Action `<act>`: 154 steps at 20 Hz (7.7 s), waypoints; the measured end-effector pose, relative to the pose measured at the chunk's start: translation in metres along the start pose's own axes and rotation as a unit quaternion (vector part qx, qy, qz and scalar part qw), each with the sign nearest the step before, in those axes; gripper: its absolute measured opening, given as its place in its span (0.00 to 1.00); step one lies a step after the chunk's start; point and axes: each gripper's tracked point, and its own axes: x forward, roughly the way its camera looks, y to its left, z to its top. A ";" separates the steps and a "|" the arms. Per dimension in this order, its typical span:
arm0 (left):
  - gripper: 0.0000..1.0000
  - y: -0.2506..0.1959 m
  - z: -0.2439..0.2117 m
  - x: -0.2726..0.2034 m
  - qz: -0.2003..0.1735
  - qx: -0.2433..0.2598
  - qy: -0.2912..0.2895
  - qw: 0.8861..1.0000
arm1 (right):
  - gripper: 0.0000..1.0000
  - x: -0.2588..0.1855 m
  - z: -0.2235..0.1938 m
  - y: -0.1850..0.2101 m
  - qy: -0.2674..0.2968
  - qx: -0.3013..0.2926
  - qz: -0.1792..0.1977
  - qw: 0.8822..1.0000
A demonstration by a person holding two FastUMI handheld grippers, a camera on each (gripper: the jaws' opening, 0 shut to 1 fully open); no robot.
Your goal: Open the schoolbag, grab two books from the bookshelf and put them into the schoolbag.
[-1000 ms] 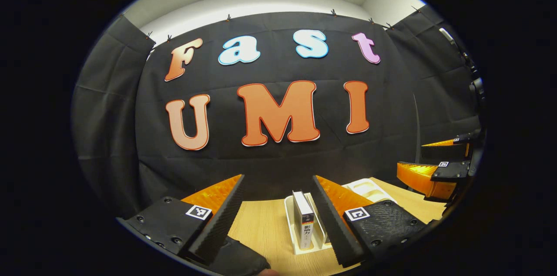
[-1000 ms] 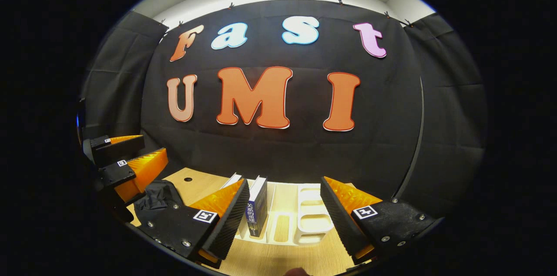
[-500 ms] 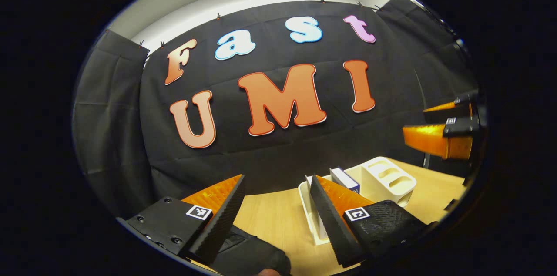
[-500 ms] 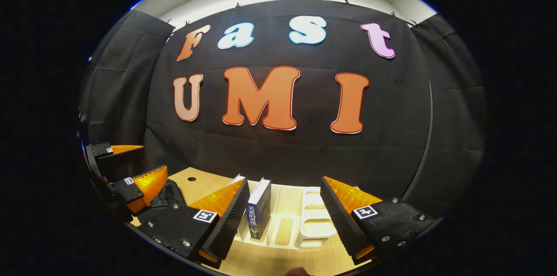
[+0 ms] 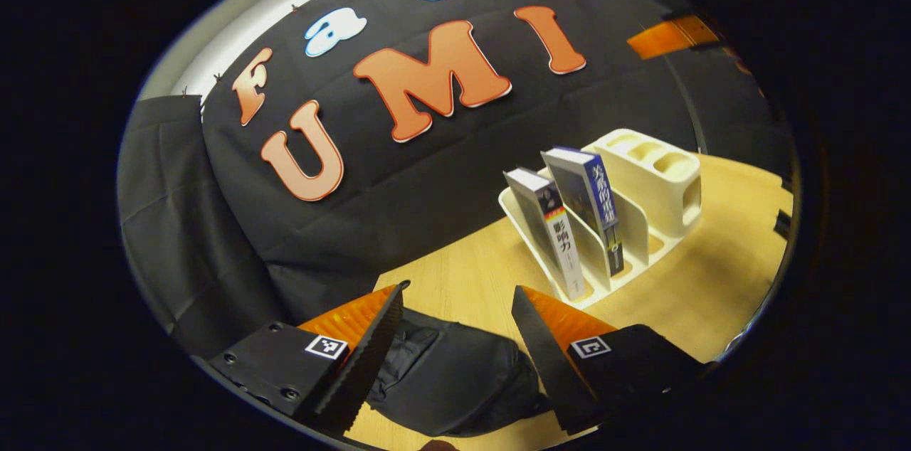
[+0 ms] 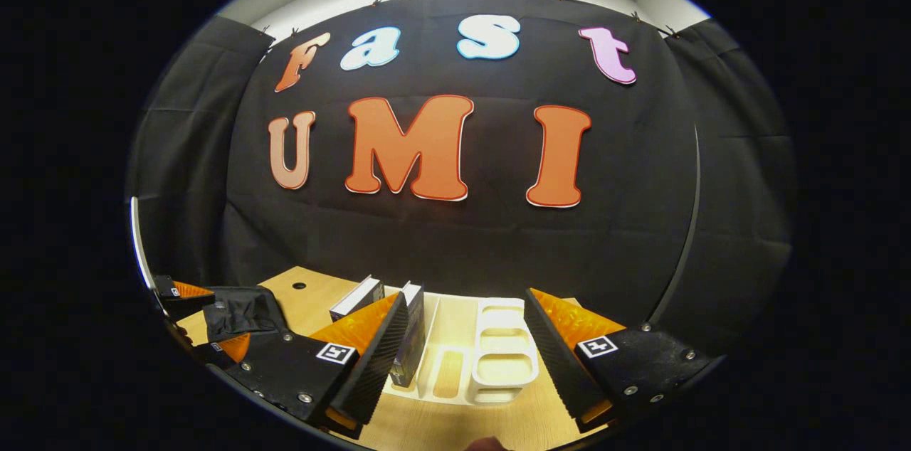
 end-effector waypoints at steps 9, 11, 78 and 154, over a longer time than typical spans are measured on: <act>0.96 -0.022 -0.101 0.011 -0.028 0.095 0.081 0.992 | 0.98 -0.005 -0.024 -0.021 0.032 0.007 -0.035 0.999; 0.96 -0.026 -0.116 0.012 -0.032 0.107 0.095 0.989 | 0.97 -0.006 -0.024 -0.020 0.033 0.005 -0.037 0.999; 0.07 0.147 -0.068 0.085 -0.337 -0.065 0.188 0.920 | 0.99 0.130 -0.055 0.207 0.362 -0.063 0.074 0.927; 0.05 0.129 -0.050 0.081 -0.429 0.011 0.244 0.869 | 0.34 -0.063 -0.058 0.270 0.446 0.272 0.165 0.836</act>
